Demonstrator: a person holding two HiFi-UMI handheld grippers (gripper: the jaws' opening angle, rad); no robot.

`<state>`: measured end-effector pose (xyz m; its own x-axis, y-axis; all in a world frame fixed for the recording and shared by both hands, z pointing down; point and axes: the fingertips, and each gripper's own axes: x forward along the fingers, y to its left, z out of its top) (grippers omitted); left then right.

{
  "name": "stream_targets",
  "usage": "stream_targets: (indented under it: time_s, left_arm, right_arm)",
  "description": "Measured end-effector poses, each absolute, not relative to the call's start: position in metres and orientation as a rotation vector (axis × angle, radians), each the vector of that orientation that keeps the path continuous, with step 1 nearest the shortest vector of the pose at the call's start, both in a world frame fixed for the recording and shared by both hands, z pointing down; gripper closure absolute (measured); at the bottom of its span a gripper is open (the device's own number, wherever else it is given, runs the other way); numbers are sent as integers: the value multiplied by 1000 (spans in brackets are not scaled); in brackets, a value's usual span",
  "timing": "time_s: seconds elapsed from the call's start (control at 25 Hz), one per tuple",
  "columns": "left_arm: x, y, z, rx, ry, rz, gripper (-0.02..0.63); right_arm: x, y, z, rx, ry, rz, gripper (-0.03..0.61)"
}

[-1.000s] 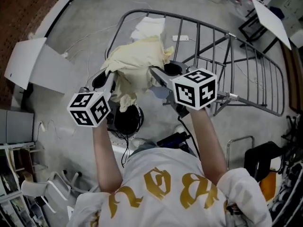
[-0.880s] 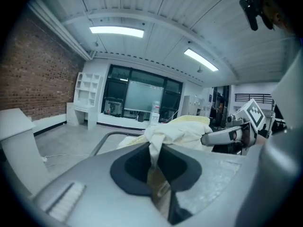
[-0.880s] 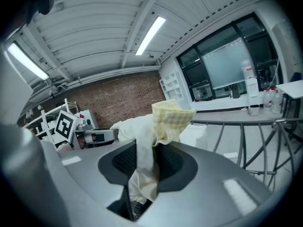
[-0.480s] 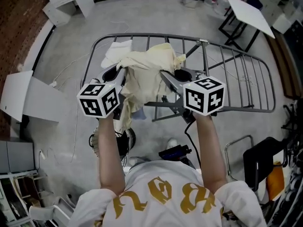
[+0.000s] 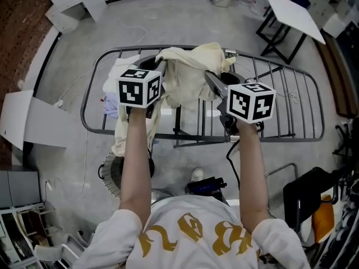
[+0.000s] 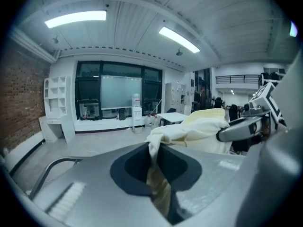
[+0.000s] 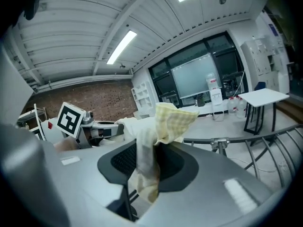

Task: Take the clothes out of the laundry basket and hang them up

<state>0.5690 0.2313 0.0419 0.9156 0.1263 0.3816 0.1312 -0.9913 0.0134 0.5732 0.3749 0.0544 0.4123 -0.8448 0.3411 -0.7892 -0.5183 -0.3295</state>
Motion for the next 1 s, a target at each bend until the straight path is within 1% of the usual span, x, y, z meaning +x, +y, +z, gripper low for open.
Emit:
stream_targets:
  time_s: [0.24,0.4,0.56,0.64,0.68,0.76,0.8,0.88,1.0]
  left_arm:
    - [607,256,107,-2948,-275,-838,575]
    - [609,263,152,-2935,-287,-970,566]
    - [619,277,171,-2920,-304,-1007,555]
    - [621,280,171,-2936,-295,-992,518]
    - [620,280,169,-2950,-288,-980,491]
    - [617,276,163,-2974,-276,-961,415]
    - [616,272,161,-2982,-271,-958,395]
    - [613,265,159,-2987,-252,-958,374]
    - [605,256,157,-2983,-208,-955,357]
  right_arm:
    - [617,404,119,-2551,1304,-864,437]
    - [621,414,176,-2537,1252,-1015,422]
    - [629,430,202,-2551,1202,-1073,425]
    - [630,435,210,-2561,1185,-1098,412]
    - [630,437,213,-2569,1180,-1114,386]
    - [628,441,215,-2586,1176,-1141,345]
    - [628,441,215,-2592,1172,-1147,334]
    - [629,440,214,-2601,1159,-1150,311]
    - [630,441,213,-2608,1145,-1145,304]
